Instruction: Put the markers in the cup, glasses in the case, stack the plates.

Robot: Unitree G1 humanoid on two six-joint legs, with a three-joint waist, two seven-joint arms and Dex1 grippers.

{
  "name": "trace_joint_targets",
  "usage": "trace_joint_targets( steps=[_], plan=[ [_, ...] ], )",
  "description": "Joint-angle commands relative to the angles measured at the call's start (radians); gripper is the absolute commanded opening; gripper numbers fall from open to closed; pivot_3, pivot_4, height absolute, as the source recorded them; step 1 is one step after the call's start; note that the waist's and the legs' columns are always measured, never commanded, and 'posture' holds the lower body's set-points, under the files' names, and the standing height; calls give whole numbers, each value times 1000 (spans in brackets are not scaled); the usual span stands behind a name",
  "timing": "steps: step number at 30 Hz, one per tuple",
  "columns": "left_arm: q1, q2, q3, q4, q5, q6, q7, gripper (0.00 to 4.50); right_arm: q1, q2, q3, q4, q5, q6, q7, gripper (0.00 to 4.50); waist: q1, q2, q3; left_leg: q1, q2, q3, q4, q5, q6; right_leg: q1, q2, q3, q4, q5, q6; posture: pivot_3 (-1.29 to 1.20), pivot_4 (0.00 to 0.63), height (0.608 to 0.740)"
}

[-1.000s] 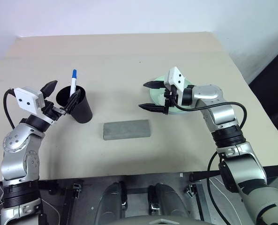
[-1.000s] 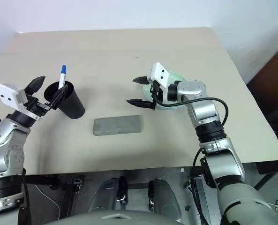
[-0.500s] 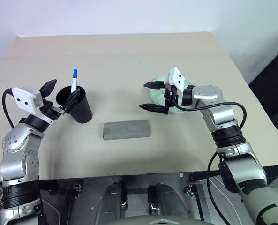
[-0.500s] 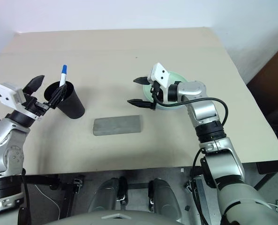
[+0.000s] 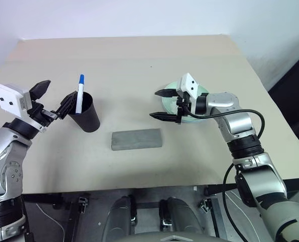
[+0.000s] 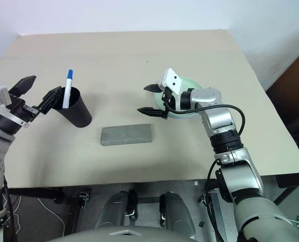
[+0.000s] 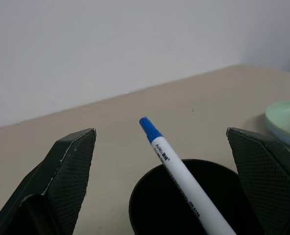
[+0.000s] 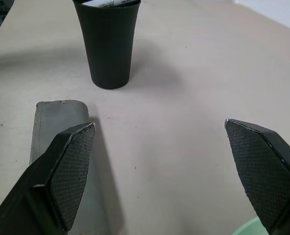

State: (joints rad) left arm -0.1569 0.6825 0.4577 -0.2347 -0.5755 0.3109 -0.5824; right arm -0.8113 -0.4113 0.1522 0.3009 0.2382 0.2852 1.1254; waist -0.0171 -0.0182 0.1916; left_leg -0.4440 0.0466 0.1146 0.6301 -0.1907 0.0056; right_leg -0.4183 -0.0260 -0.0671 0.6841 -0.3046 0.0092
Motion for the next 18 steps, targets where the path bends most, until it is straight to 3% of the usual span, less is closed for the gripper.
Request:
trace_joint_targets(
  steps=[1,18],
  plan=[
    [-3,48,25,-40,-9,39,-11,4471,-22,0,-3,-30,6,16,-2,4500,0,0,0,0,0,0,0,0,0,0,0,0,0,0,0,0,150,715],
    [-42,200,-18,34,68,121,-84,4471,-7,3,7,-72,16,143,-31,4500,-3,0,0,-1,0,0,-1,-1,-2,-2,-1,0,0,0,-1,0,150,715]
  ],
)
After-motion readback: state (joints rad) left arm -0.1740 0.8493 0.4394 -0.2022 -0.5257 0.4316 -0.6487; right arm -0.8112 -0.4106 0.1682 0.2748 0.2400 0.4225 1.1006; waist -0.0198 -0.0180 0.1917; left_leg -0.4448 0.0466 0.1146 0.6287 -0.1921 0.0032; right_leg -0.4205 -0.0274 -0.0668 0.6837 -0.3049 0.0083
